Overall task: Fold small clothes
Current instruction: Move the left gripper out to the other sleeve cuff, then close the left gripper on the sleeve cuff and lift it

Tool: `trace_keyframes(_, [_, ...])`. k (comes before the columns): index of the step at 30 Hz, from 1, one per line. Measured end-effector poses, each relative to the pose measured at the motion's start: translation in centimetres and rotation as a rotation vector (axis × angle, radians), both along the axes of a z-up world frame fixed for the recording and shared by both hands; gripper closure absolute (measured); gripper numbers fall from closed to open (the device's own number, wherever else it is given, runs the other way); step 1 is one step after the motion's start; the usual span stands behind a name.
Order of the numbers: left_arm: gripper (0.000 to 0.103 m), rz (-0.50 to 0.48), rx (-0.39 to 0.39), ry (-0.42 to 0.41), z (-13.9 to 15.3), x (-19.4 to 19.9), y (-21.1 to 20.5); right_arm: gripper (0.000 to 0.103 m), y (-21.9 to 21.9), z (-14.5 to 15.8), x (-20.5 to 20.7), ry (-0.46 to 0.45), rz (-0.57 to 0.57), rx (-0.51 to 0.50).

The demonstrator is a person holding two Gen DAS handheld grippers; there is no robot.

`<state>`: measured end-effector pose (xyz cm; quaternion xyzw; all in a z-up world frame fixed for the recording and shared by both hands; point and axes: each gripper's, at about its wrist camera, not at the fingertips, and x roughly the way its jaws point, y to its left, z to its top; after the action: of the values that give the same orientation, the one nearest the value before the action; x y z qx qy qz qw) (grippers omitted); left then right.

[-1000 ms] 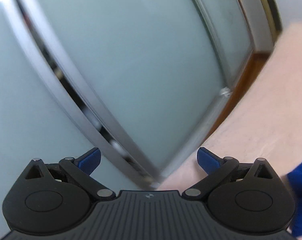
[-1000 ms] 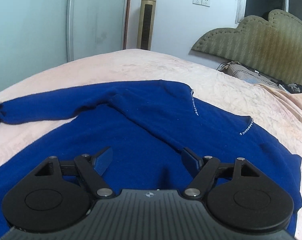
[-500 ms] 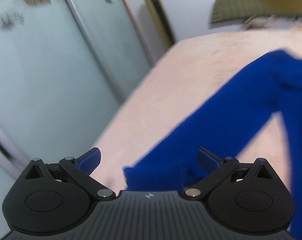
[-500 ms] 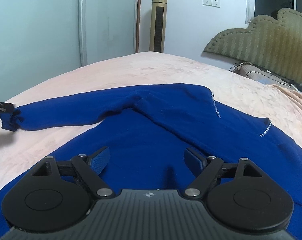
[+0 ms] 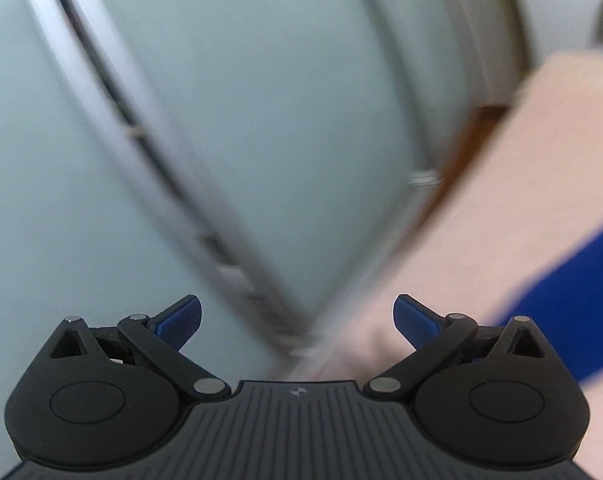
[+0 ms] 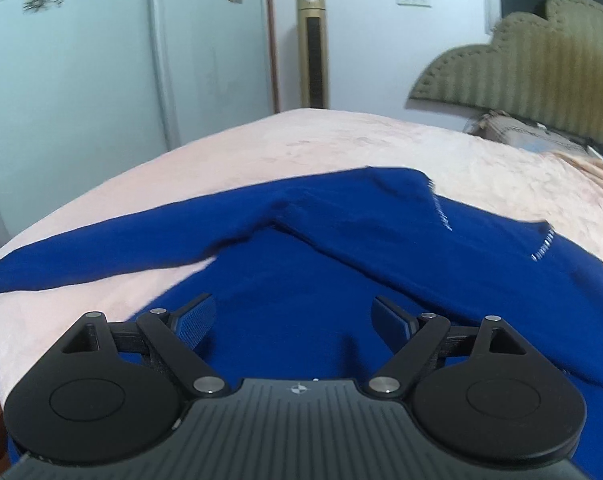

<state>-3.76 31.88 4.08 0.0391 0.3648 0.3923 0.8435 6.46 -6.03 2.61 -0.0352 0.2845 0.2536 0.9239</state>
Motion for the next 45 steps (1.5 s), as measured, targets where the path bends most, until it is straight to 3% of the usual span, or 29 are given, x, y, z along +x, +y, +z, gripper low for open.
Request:
trace_keyframes(3, [0.000,-0.148,-0.249,-0.074,0.3,-0.1,-2.7,0.016,1.2,0.1,-0.5,-0.019,0.025,-0.026])
trace_keyframes(6, [0.000,-0.195,-0.457,-0.131,-0.5,0.0,-4.5,0.016,1.9,0.3,-0.9,-0.027,0.040,-0.040])
trace_keyframes(10, [0.001,-0.131,-0.712,-0.229,-2.6,0.4,-5.9,0.016,2.0,0.4,-1.4,-0.038,0.040,-0.058])
trace_keyframes(12, [0.001,-0.067,-0.834,-0.332,-4.2,0.1,-5.3,0.015,1.7,0.4,-1.6,-0.040,0.035,-0.054])
trace_keyframes(15, [0.001,0.045,-0.945,-0.454,-6.4,0.4,-3.9,0.015,1.2,0.1,-1.7,-0.029,0.026,-0.043])
trace_keyframes(21, [0.001,0.171,-0.968,-0.591,-7.3,0.8,-1.7,0.015,0.1,-0.8,-1.6,-0.010,0.005,-0.031])
trace_keyframes(23, [0.010,0.209,-0.961,-0.601,-7.0,0.2,-0.7,0.015,-0.3,-1.1,-1.5,-0.001,-0.005,-0.022])
trace_keyframes(24, [0.032,0.233,-0.944,-0.592,-7.0,0.2,-0.5,0.015,-0.4,-1.2,-1.4,0.003,-0.007,-0.018])
trace_keyframes(25, [0.063,0.253,-0.915,-0.566,-6.7,-0.5,-0.5,0.015,-0.4,-1.4,-1.3,0.006,-0.008,-0.017])
trace_keyframes(27, [0.090,0.254,-0.887,-0.504,-6.9,0.8,-0.1,0.015,-0.4,-1.6,-1.2,0.009,-0.006,-0.021])
trace_keyframes(28, [0.094,0.254,-0.896,-0.484,-7.3,1.0,0.1,0.015,-0.4,-1.7,-1.1,0.010,-0.004,-0.023])
trace_keyframes(31, [0.096,0.240,-0.874,-0.479,-7.3,0.9,0.6,0.015,-0.3,-2.0,-1.0,0.016,0.001,-0.023])
trace_keyframes(36, [0.097,0.178,-0.638,-0.490,-4.1,1.5,-0.7,0.015,-0.4,-2.0,-0.8,0.016,0.003,-0.031])
trace_keyframes(39, [0.097,0.203,-0.558,-0.509,-2.3,3.7,0.2,0.015,-1.0,-1.7,-0.6,0.003,-0.012,-0.041])
trace_keyframes(45, [0.097,0.210,-0.280,-0.573,2.4,9.8,-1.1,0.014,-4.2,-1.0,-0.1,-0.024,-0.103,-0.022])
